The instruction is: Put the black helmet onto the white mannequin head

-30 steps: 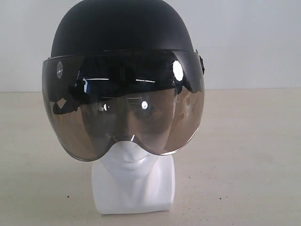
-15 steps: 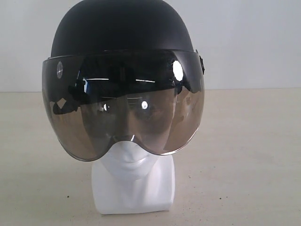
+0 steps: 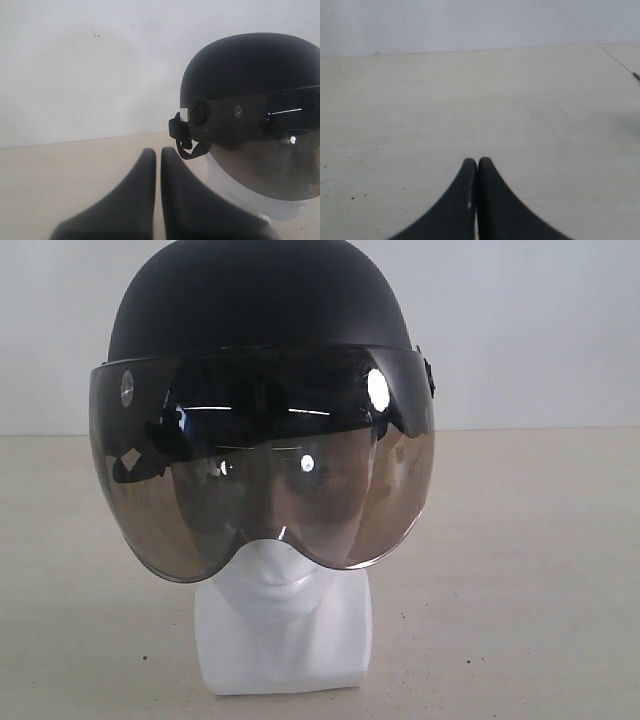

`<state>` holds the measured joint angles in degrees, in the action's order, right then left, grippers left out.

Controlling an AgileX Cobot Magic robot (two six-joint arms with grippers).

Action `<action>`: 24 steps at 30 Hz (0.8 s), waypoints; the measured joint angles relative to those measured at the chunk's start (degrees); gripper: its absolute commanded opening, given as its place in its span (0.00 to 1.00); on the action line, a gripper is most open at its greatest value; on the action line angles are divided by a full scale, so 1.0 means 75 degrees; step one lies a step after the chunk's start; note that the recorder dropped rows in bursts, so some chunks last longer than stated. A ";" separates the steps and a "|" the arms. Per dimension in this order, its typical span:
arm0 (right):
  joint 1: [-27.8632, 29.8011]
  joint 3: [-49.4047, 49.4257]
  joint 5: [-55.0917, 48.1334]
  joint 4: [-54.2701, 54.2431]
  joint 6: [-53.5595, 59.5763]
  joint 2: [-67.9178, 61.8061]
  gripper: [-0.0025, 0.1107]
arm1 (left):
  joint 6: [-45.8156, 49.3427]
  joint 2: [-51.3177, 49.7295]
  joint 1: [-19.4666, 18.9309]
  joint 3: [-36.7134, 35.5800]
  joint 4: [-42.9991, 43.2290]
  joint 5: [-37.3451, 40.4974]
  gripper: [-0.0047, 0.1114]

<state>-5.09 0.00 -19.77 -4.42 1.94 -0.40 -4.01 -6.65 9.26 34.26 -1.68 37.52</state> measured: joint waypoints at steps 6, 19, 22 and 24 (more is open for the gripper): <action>0.0000 0.0000 0.0000 0.0000 0.0000 0.0000 0.02 | 0.0000 0.0000 0.0000 0.0000 0.0000 0.0000 0.08; 0.0000 0.0000 0.0000 0.0000 0.0000 0.0000 0.02 | 0.0033 0.0000 0.0000 -0.0106 0.0112 -0.0074 0.08; 0.0000 0.0000 0.0000 0.0000 -0.0010 0.0000 0.02 | 0.0116 0.0000 0.0000 -0.0492 0.0224 -0.0404 0.08; 0.0000 0.0000 0.0000 0.0000 -0.0017 0.0000 0.02 | 0.0291 0.0000 0.0000 -0.0938 0.0299 -0.0853 0.08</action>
<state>-5.09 0.00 -19.77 -4.42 1.81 -0.40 -1.83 -6.65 9.26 27.23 0.56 31.12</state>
